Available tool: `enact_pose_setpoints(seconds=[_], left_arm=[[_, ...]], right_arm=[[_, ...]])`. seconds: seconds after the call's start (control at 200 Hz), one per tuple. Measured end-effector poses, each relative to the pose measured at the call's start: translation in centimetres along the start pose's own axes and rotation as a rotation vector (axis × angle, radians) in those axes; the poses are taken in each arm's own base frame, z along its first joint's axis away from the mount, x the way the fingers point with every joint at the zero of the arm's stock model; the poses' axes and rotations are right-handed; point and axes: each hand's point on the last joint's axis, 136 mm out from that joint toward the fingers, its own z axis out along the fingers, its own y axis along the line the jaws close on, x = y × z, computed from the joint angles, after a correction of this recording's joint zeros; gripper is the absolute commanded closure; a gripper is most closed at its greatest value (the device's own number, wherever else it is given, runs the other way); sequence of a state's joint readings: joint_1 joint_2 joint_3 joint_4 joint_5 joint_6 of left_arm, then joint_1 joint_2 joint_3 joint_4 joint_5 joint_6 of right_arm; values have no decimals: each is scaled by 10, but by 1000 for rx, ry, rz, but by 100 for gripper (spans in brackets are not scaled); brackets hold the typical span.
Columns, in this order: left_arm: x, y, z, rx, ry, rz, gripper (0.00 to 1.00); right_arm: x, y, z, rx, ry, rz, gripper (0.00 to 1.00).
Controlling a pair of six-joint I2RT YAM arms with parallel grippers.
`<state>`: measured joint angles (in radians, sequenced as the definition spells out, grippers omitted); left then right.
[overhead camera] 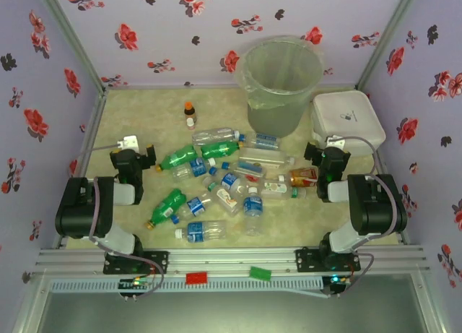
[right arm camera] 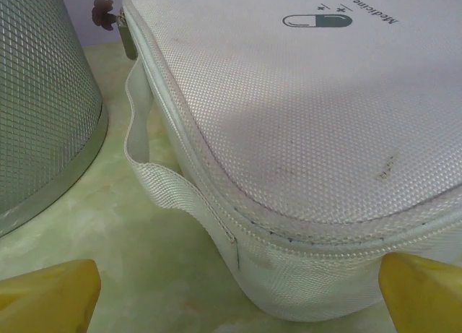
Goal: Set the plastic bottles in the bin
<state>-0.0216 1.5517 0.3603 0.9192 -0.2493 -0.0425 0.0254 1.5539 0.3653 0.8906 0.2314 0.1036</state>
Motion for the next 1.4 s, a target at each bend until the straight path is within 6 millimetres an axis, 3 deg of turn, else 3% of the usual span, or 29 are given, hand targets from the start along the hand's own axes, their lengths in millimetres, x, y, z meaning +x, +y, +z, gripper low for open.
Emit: enact_pose_setpoints(seconds=[0.955, 1.125, 1.265, 1.4], left_arm=[[0, -4, 0, 16, 7, 3, 0], [-21, -4, -14, -11, -27, 11, 0], [-60, -4, -33, -42, -100, -1, 0], [-99, -6, -56, -25, -133, -97, 0]], right_arm=[[-3, 2, -4, -12, 6, -5, 0], [-43, 5, -26, -3, -56, -1, 0], [-95, 9, -49, -7, -125, 81, 0], [-133, 23, -71, -46, -106, 155, 0]])
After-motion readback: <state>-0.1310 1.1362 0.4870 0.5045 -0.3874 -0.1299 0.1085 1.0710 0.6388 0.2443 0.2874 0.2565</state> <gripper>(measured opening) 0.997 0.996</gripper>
